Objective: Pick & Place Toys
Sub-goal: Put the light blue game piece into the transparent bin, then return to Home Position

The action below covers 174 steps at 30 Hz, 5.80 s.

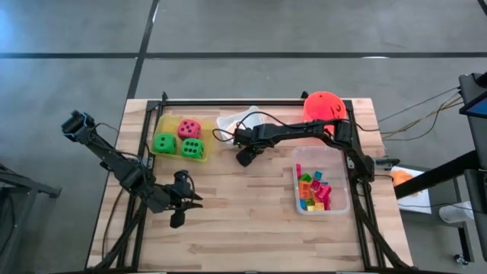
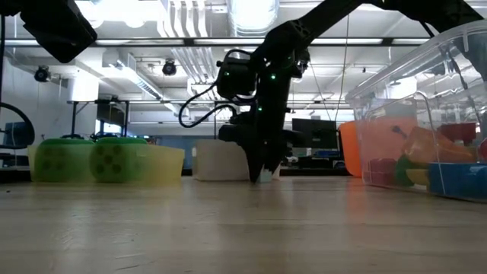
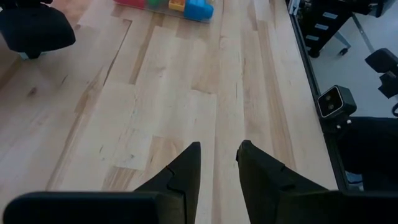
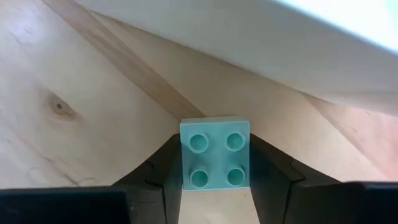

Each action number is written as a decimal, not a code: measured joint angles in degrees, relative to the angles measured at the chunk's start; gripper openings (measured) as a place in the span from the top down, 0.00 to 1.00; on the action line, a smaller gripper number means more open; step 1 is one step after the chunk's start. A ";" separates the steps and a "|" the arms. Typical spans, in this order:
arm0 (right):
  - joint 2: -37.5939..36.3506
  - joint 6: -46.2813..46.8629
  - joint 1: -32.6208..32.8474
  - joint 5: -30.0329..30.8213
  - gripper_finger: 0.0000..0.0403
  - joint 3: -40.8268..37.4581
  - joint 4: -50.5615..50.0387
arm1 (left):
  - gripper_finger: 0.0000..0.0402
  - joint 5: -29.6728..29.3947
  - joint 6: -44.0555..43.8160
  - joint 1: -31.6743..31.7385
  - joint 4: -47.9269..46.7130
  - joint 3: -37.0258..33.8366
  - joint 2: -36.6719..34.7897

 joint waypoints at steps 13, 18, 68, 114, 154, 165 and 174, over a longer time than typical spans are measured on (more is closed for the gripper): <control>-0.40 -2.91 5.14 0.63 0.68 10.12 -14.24 | 0.75 -0.01 0.04 0.04 0.04 0.00 0.00; -1.70 -5.35 10.76 0.71 0.68 14.22 -20.06 | 0.75 -0.56 1.11 0.04 0.72 0.02 0.00; -52.56 1.45 36.13 0.51 0.68 -36.78 -22.44 | 0.75 -0.25 6.97 0.96 8.17 2.58 -0.02; -52.02 -12.45 27.84 -1.49 0.68 -46.57 -8.90 | 0.75 -0.23 7.06 0.96 6.34 2.58 -0.02; -52.06 -1.67 28.01 -1.24 0.13 -40.38 -12.23 | 0.75 -0.23 7.13 0.96 5.44 2.54 0.00; -52.40 -6.10 30.63 1.42 0.78 -34.20 -13.41 | 0.75 -3.15 15.95 1.06 5.60 4.19 0.00; -58.79 1.26 39.22 24.77 0.91 -33.39 -12.18 | 0.75 -5.76 20.63 1.34 5.59 7.18 0.00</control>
